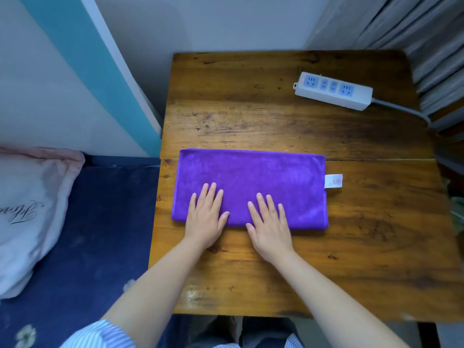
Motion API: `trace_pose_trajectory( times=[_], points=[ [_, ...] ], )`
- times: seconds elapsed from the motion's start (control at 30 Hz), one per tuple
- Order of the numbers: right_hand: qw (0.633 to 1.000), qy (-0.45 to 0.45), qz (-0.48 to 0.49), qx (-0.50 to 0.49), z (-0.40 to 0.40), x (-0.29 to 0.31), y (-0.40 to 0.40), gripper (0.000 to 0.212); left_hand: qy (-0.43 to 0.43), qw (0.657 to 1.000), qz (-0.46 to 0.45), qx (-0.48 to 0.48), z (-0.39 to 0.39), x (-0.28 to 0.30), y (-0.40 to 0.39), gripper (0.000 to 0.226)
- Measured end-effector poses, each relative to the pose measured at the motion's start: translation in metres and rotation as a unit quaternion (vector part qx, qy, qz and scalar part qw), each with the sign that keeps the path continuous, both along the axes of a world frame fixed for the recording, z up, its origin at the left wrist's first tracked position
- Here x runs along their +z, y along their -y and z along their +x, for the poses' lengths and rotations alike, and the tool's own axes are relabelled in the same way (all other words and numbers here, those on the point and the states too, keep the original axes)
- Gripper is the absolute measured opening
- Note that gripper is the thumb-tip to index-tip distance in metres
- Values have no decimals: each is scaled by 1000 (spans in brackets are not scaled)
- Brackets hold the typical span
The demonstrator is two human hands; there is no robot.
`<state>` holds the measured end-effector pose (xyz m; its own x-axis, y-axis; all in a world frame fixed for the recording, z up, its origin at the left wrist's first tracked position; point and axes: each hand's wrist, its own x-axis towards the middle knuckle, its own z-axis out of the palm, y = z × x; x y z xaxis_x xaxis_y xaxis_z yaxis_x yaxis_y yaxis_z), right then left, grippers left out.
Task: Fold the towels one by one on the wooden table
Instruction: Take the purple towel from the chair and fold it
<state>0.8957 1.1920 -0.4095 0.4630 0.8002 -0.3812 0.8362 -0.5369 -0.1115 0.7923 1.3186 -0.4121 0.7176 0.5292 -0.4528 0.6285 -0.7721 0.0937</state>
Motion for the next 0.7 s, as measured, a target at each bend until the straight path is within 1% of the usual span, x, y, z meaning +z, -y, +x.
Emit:
trace_pose_trajectory(
  times=[0.07,0.13,0.2,0.23,0.33,0.37,0.43,0.5,0.6,0.7],
  points=[
    [1000,-12,-27,-10,-5,0,2,53,1,999,-8,35,-4,-2,3,62],
    [999,-2,-27,-25,1,-4,11,53,9,999,-8,51,-12,-5,3,74],
    [997,3,-26,-69,12,-6,28,55,12,998,-10,54,-25,-9,-2,86],
    [995,3,-30,-94,20,-6,37,58,15,998,-4,56,-32,-11,-7,89],
    [986,-16,-11,-165,34,-5,71,74,10,999,-10,47,-42,-7,-12,76],
    [980,-21,-7,-195,39,-4,81,74,3,999,-10,45,-42,-4,-13,71],
    [972,-21,-9,-235,45,-1,91,64,-10,999,-5,47,-36,1,-11,64],
    [966,-21,5,-259,48,3,90,57,16,998,-5,59,-24,8,-7,63],
    [940,-20,65,-335,49,14,74,54,69,998,-9,9,8,14,3,63],
    [909,-48,78,-405,46,19,56,53,78,996,-19,-32,40,16,17,63]
  ],
)
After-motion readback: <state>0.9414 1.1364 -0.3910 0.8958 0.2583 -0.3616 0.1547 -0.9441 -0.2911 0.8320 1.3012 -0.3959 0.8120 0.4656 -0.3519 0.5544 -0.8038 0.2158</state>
